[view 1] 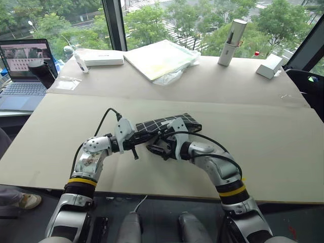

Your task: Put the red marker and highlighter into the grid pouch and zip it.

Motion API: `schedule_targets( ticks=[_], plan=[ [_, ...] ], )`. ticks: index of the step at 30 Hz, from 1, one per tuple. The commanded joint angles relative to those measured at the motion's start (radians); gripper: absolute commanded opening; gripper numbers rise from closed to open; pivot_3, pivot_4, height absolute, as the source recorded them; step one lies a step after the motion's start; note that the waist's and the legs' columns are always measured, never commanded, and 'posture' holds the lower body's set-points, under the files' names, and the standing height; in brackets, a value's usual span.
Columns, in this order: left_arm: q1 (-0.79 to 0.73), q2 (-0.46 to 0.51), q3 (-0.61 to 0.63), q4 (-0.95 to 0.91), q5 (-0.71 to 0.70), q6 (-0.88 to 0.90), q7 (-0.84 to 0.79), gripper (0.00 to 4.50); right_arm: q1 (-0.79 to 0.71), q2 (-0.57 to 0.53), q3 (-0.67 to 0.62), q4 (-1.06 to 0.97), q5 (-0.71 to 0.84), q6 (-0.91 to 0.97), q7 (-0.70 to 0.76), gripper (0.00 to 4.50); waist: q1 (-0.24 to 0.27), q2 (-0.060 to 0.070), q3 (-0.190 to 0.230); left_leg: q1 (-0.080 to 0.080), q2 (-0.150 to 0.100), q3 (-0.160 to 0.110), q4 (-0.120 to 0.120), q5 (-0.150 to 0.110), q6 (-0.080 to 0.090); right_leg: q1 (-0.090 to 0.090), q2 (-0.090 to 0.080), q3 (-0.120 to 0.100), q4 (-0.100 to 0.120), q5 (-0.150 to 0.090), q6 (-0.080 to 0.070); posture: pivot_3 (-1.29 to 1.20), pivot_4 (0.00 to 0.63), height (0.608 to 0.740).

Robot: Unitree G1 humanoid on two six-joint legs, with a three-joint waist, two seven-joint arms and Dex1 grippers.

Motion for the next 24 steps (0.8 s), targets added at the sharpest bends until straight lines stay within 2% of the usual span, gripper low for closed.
schedule_targets(
  ticks=[1, 7, 10, 14, 24],
  plan=[
    [-0.004, -0.007, 0.007, -0.008, -0.007, -0.020, 0.006, 0.00, -0.019, -0.005, -0.026, -0.016, -0.001, -0.044, 0.005, 3.08, -0.003, 0.000, 0.000, 0.000, 0.000, 0.000, 0.000, 0.000, 0.000, 0.000, 0.000, 0.000, 0.000, 0.000, 0.000, 0.00, 0.150, 0.736],
    [-0.001, -0.009, 0.009, -0.005, -0.006, -0.026, 0.009, 0.00, -0.004, -0.043, -0.040, -0.034, 0.013, -0.041, 0.028, 0.91, -0.007, 0.000, 0.000, 0.000, 0.000, -0.001, 0.000, 0.000, 0.000, 0.000, 0.000, -0.001, 0.000, 0.000, 0.000, 0.00, 0.150, 0.736],
    [0.001, -0.008, 0.010, -0.008, -0.006, -0.026, 0.011, 0.00, 0.004, -0.060, -0.047, -0.045, 0.019, -0.038, 0.041, 0.03, -0.008, 0.000, 0.000, 0.000, 0.000, -0.001, 0.000, 0.000, 0.000, 0.000, 0.000, -0.001, 0.000, 0.000, 0.000, 0.00, 0.150, 0.736],
    [0.003, -0.006, 0.010, -0.015, -0.007, -0.022, 0.014, 0.00, 0.026, -0.096, -0.066, -0.077, 0.034, -0.022, 0.062, 0.03, -0.009, 0.000, 0.000, 0.000, 0.000, -0.001, -0.001, 0.000, 0.000, 0.000, 0.000, -0.001, 0.000, 0.000, 0.000, 0.00, 0.150, 0.736],
    [0.011, 0.000, 0.011, -0.033, -0.009, -0.010, 0.015, 0.00, 0.112, -0.383, -0.236, -0.092, 0.057, -0.012, 0.129, 0.03, -0.007, 0.000, 0.000, -0.001, 0.000, -0.002, -0.001, 0.000, 0.000, 0.000, 0.000, -0.001, -0.001, 0.000, 0.000, 0.00, 0.150, 0.736]
  ],
)
